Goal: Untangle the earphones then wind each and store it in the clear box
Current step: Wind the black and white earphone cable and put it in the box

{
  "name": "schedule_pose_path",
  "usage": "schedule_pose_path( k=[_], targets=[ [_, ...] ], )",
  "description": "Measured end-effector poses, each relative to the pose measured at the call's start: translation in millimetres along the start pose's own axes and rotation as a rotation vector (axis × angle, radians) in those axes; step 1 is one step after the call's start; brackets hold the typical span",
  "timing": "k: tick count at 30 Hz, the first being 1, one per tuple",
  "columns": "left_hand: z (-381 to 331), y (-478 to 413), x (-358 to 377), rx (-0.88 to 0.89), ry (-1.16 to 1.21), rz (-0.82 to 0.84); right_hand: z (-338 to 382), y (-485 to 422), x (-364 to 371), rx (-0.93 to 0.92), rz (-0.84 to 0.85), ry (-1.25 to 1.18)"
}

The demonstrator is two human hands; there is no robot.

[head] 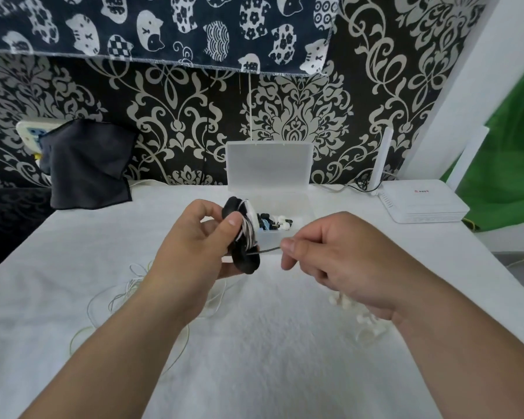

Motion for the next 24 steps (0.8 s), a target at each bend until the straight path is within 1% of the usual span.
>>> schedule_pose_path(
  k=[2,4,8,10,12,16,19,24],
  targets=[
    [-3,1,2,0.066,-0.137,0.022,6,1,-2,-0.024,-0.01,-0.069],
    [-6,4,10,0.104,-0.21,0.085,8,0,-5,-0.033,-0.051,-0.119],
    [-9,13,28,0.096,-0.158,0.241,-1,-3,-16,-0.004,-0.155,-0.206],
    [-11,17,34,0.104,-0.149,0.285,-4,-3,-19,0.005,-0.178,-0.218],
    [-11,17,36,0.111,-0.147,0.311,-7,-4,-22,0.019,-0.212,-0.244],
    [-9,19,38,0.107,-0.163,0.361,-11,-4,-27,0.039,-0.271,-0.375],
    [-10,22,40,0.107,-0.186,0.381,-12,-3,-27,0.063,-0.262,-0.421],
    [-8,20,37,0.101,-0.246,0.35,-13,-3,-26,0.089,-0.255,-0.443]
  ],
)
Point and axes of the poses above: each hand's wrist, its own y-axis away from the middle knuckle, its own x-axis out of the palm, z = x × y, the point moved 8 cm from there along -y, towards the middle knuckle, and after that the axes turned 7 degrees about -y, right-handed, at the moved point
